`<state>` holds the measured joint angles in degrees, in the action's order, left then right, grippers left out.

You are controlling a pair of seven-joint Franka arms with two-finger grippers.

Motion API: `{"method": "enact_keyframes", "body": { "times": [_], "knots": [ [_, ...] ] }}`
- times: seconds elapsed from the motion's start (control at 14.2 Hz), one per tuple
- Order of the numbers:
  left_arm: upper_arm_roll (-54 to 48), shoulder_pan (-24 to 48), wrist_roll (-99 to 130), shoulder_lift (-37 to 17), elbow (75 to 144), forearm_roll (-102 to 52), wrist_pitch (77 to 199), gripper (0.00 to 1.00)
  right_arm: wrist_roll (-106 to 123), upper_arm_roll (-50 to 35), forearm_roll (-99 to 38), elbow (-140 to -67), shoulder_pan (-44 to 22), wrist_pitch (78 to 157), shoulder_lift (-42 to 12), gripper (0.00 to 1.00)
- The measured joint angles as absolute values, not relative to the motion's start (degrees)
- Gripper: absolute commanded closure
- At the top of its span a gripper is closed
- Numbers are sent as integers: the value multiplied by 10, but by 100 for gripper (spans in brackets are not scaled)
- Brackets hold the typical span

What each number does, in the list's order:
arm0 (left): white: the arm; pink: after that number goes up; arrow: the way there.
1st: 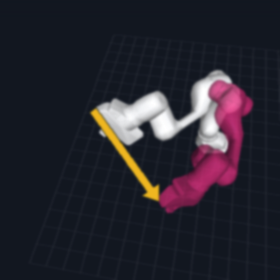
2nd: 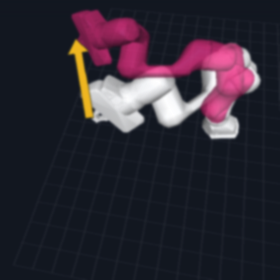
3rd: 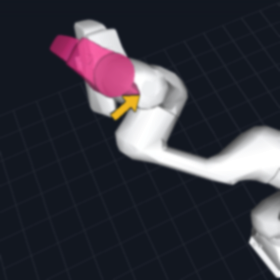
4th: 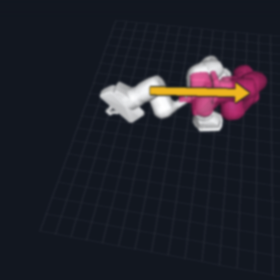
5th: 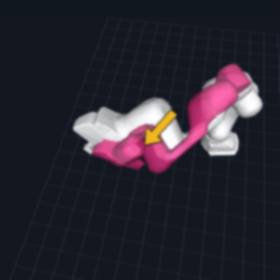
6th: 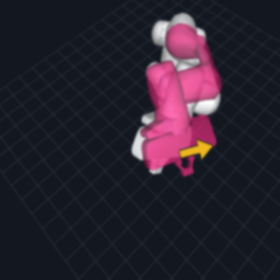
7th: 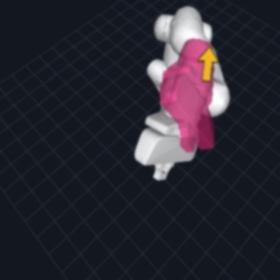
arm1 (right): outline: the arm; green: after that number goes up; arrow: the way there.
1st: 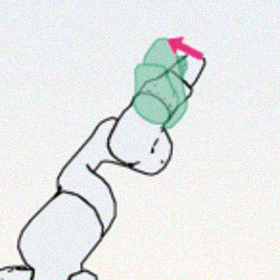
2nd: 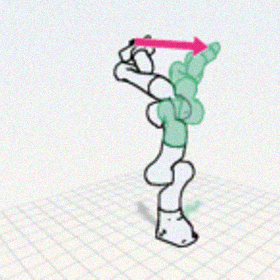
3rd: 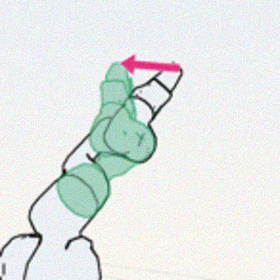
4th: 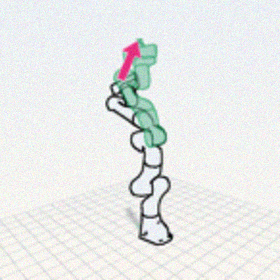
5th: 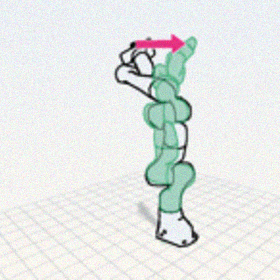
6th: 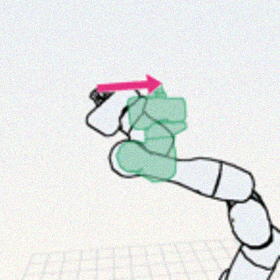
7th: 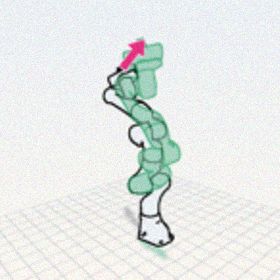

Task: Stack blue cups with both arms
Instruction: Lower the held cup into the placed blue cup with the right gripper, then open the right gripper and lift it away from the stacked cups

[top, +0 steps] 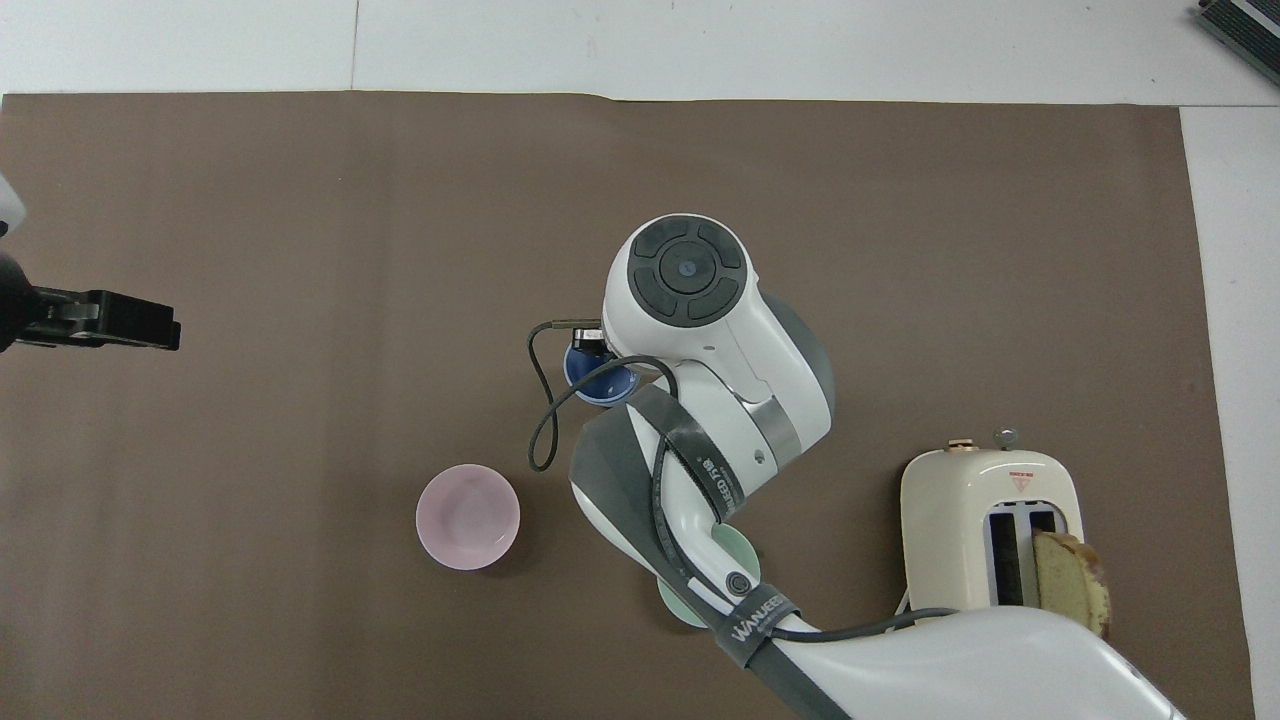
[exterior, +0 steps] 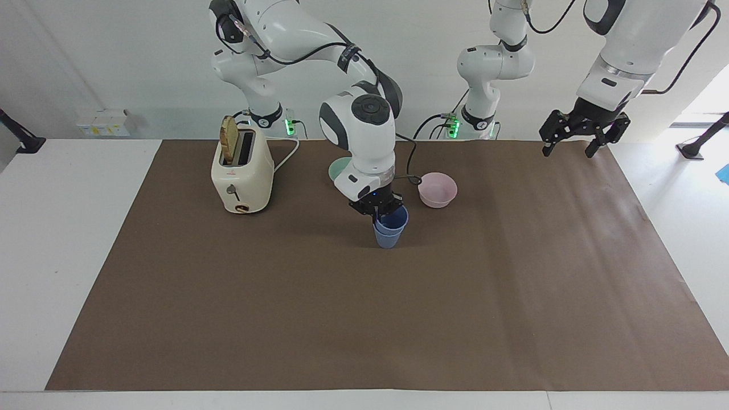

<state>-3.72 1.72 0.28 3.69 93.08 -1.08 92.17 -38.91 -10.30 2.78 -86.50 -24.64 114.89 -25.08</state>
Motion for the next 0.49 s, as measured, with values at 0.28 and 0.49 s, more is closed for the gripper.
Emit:
{"method": "enact_keyframes", "body": {
  "times": [0.28, 0.49],
  "knots": [
    [-37, 17, 3, 37, 931, -11, 922, 0, -389, -102, 28, -852, -242, 1132, -249, 0],
    [-37, 17, 3, 37, 931, -11, 922, 0, -383, -102, 30, -840, -224, 1092, -234, 0]
  ]
}}
